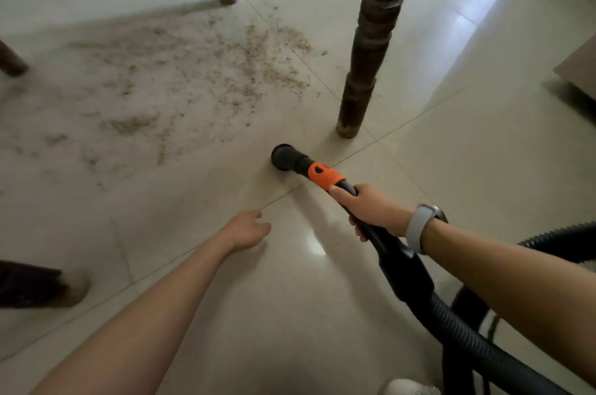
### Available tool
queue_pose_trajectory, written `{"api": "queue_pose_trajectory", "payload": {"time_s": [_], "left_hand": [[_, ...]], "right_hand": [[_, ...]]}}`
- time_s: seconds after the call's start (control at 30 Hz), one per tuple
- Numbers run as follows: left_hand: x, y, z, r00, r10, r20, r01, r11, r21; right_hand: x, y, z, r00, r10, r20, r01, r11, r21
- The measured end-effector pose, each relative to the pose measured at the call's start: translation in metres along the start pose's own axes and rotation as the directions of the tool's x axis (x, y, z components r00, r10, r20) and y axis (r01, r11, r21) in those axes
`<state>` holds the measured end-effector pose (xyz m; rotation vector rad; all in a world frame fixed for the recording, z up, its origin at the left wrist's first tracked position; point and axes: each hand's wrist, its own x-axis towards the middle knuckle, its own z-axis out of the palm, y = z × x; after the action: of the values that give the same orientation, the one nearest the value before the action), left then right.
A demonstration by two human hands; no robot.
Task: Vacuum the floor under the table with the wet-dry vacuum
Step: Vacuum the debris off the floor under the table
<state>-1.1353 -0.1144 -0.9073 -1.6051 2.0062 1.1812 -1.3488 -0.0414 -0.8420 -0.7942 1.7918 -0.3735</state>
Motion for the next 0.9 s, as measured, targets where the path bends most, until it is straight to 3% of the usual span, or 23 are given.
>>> {"api": "queue_pose_trajectory", "payload": {"time_s": [0.1, 0.17, 0.27, 0.33, 0.47, 0.57, 0.73, 0.9], "left_hand": [[-0.019, -0.008, -0.015, 0.997, 0.031, -0.074, -0.048, 0.968, -0.247], [-0.027, -0.018, -0.019, 0.993, -0.031, -0.112, -0.026, 0.877, -0.481], [-0.036, -0.030, -0.018, 0.986, -0.149, -0.079, 0.027, 0.605, -0.796], [-0.039, -0.038, -0.020, 0.983, -0.180, -0.020, 0.057, 0.412, -0.909], [-0.039, -0.063, -0.030, 0.985, -0.168, 0.045, 0.060, 0.084, -0.995], [-0.046, -0.081, -0.040, 0.973, -0.228, 0.045, 0.026, -0.085, -0.996], [-0.067, -0.107, -0.072, 0.912, -0.402, -0.080, -0.172, -0.197, -0.965], [-0.077, -0.142, -0.109, 0.825, -0.549, -0.136, -0.270, -0.170, -0.948]], "right_hand": [[0.016, -0.025, 0.012, 0.999, -0.010, -0.031, 0.011, 1.000, 0.008], [0.024, -0.036, 0.029, 0.998, -0.050, -0.024, 0.049, 0.997, -0.062], [0.028, -0.052, 0.060, 0.996, -0.087, 0.030, 0.091, 0.967, -0.237], [0.027, -0.066, 0.084, 0.990, -0.117, 0.081, 0.138, 0.934, -0.329], [0.016, -0.094, 0.135, 0.967, -0.186, 0.176, 0.250, 0.835, -0.490], [0.003, -0.113, 0.166, 0.934, -0.215, 0.286, 0.344, 0.761, -0.550], [-0.012, -0.144, 0.185, 0.877, -0.152, 0.456, 0.388, 0.785, -0.483], [-0.001, -0.153, 0.192, 0.848, -0.246, 0.469, 0.506, 0.638, -0.581]]}}
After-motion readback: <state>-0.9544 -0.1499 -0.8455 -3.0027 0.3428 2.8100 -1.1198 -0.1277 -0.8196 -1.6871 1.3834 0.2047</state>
